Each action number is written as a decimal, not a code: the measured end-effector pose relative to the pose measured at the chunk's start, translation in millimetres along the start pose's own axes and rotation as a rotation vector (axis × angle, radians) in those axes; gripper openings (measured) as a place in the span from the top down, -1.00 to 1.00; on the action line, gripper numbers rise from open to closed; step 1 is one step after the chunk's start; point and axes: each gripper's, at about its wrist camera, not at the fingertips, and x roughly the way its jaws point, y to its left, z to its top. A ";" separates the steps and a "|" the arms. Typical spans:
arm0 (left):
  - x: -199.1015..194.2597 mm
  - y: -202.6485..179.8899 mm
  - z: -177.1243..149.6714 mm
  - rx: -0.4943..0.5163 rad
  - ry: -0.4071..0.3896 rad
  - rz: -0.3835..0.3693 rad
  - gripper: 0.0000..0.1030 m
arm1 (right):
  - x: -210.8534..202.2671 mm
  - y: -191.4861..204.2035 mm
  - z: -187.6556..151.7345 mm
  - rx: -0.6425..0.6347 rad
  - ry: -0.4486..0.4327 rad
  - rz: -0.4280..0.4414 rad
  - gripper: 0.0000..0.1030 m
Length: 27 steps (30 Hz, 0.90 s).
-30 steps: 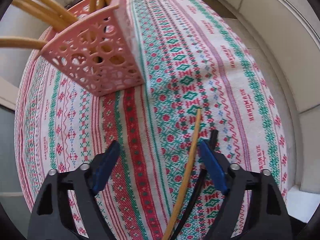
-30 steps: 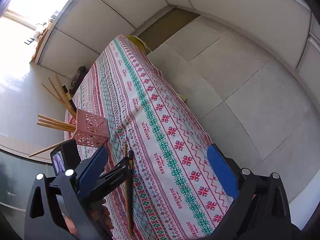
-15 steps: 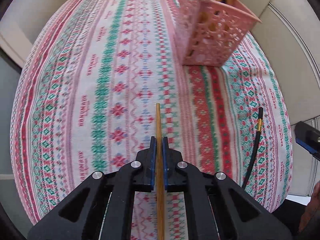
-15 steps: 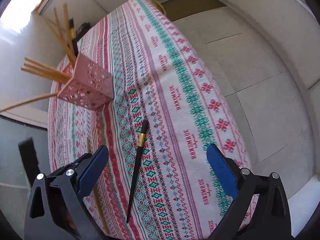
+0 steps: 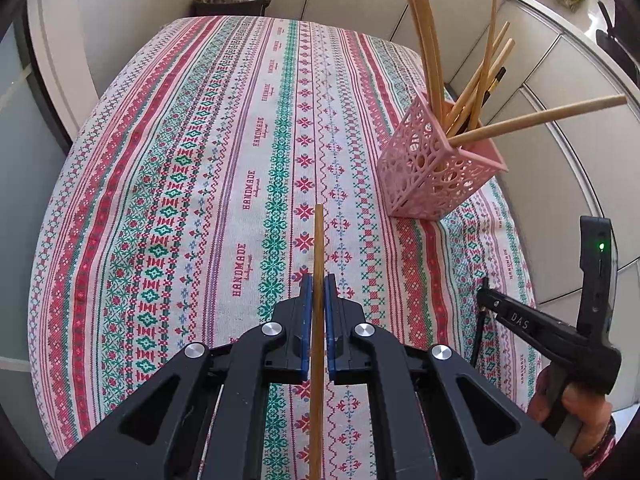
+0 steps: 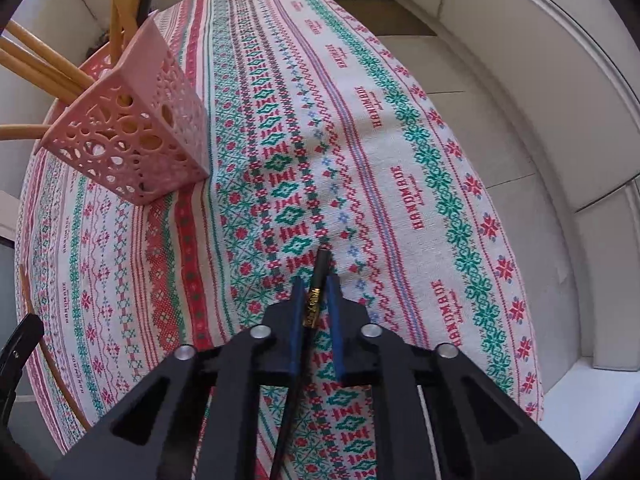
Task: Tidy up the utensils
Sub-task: 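Lift both chopsticks upright and carry them over the pink holder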
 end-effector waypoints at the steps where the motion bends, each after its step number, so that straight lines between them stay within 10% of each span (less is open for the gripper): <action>1: -3.2 -0.2 -3.5 -0.008 -0.012 -0.029 0.90 | -1.1 -3.4 -1.5 0.029 0.014 0.102 0.86; 12: -96.8 -25.3 -28.5 0.138 -0.315 -0.305 0.90 | -125.1 -17.7 -46.4 -0.215 -0.423 0.372 0.86; 27: -149.1 -44.8 -40.5 0.193 -0.469 -0.261 0.90 | -202.6 -19.0 -76.9 -0.280 -0.617 0.346 0.86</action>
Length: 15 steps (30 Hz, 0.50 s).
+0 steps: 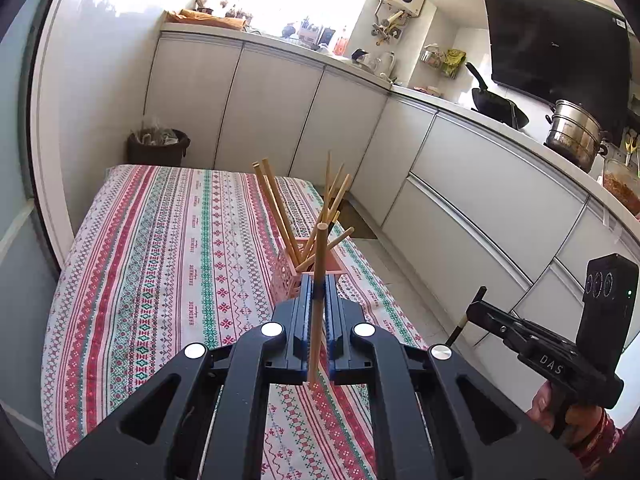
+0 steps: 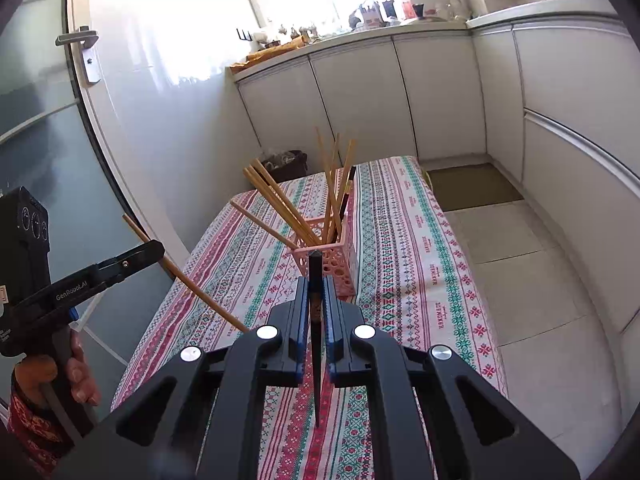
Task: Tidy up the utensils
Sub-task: 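Lift both chopsticks upright and carry them over the pink holder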
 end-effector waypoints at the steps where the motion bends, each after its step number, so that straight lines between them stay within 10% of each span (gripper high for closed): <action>1: -1.8 -0.9 1.2 0.002 -0.007 0.000 0.90 | 0.4 -0.9 1.7 -0.002 -0.008 -0.003 0.86; 15: -41.8 -21.4 46.6 0.043 -0.136 0.026 0.90 | -31.8 5.0 92.4 0.015 -0.202 0.016 0.86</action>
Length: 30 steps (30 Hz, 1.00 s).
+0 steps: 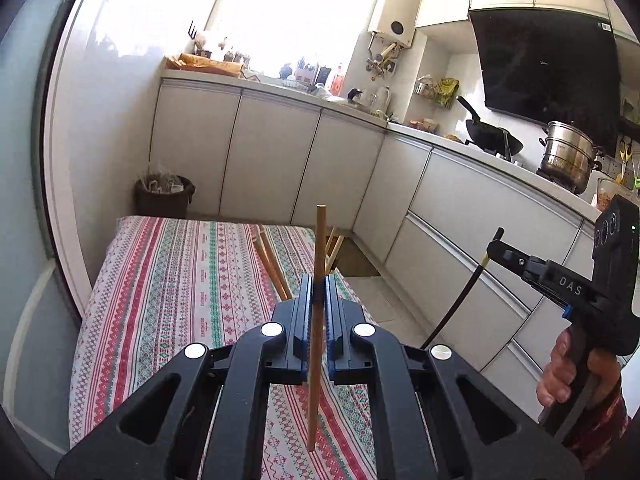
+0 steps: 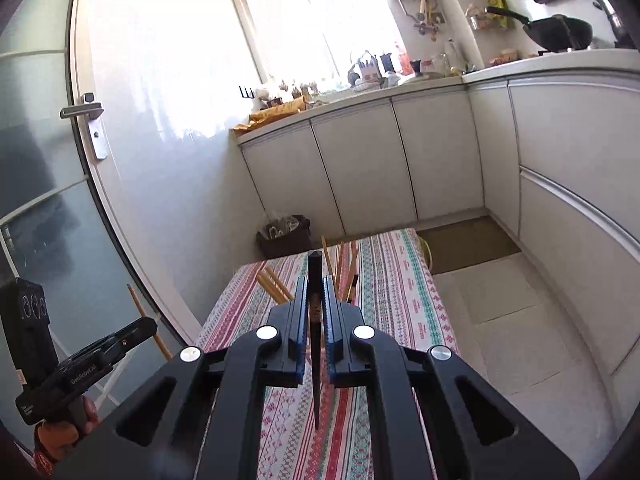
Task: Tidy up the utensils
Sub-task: 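Lift both chopsticks upright and carry them over the pink holder, then lower both chopsticks into the pink holder and open both grippers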
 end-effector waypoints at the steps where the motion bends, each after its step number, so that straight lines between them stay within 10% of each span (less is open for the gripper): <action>1: -1.4 -1.3 5.2 0.005 -0.013 0.001 0.90 | 2.8 1.0 7.6 0.002 -0.017 0.003 0.86; 10: 7.3 -8.7 56.6 0.045 -0.111 -0.004 0.90 | 63.1 -2.7 39.3 -0.005 -0.092 -0.020 0.86; 19: 41.2 -11.6 98.6 0.084 -0.178 -0.023 0.90 | 163.1 -22.5 -0.3 -0.012 -0.001 0.005 0.86; 30: 117.9 -8.1 89.7 0.059 -0.096 -0.051 0.90 | 151.0 -46.6 -9.1 0.025 -0.013 -0.028 0.16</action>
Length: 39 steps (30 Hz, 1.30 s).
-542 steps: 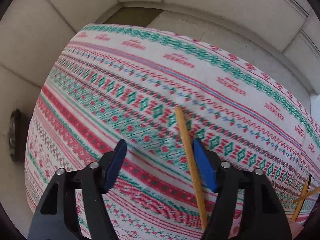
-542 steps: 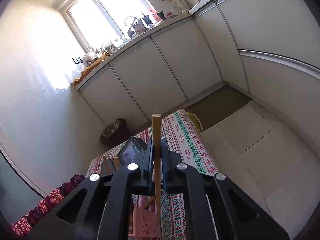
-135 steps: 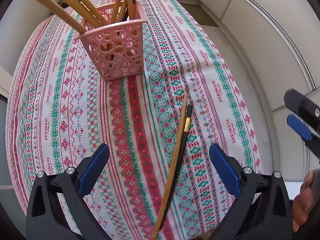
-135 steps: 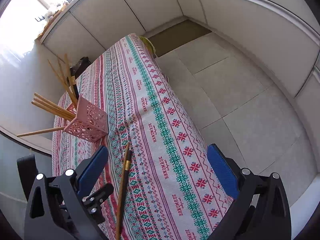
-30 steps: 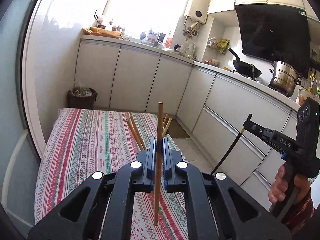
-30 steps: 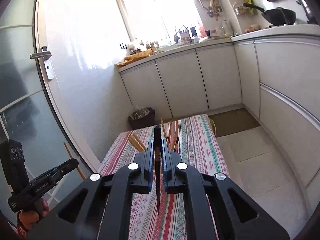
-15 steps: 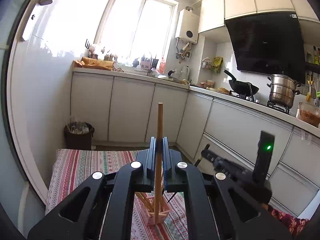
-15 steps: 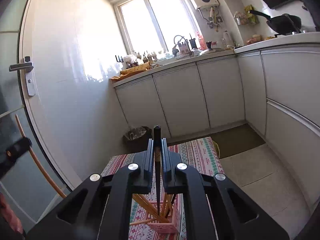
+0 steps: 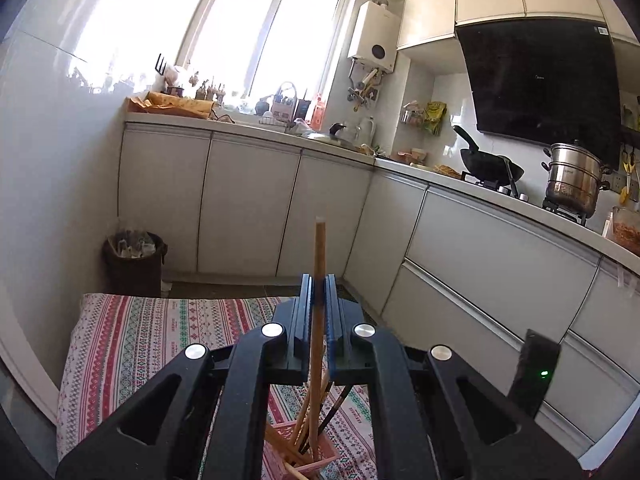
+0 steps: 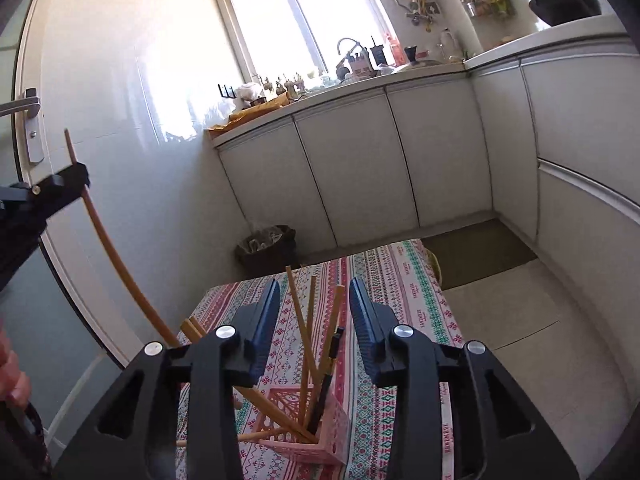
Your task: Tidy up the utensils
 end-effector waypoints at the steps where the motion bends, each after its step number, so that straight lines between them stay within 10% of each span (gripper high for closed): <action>1: 6.0 0.9 -2.6 -0.005 0.012 -0.001 0.90 | -5.6 -2.3 0.6 0.005 -0.011 0.001 0.14; 8: 32.2 10.5 -36.3 -0.048 0.119 0.010 0.89 | -19.9 -13.3 0.7 -0.001 -0.005 -0.011 0.11; 15: -8.5 12.6 -25.3 -0.086 0.046 0.010 0.79 | -32.2 -6.3 -2.9 -0.014 -0.004 -0.018 0.04; 20: -25.8 3.2 -29.9 -0.076 0.049 0.020 0.55 | -46.0 4.1 -5.0 -0.007 -0.011 -0.027 -0.05; 29: -53.2 -9.9 -49.7 -0.046 0.001 0.176 -0.85 | -61.5 10.0 -14.3 0.014 0.012 -0.175 -0.48; 39: -70.9 -22.6 -68.7 -0.004 0.001 0.346 -0.86 | -87.9 6.0 -25.9 0.066 0.017 -0.255 -0.65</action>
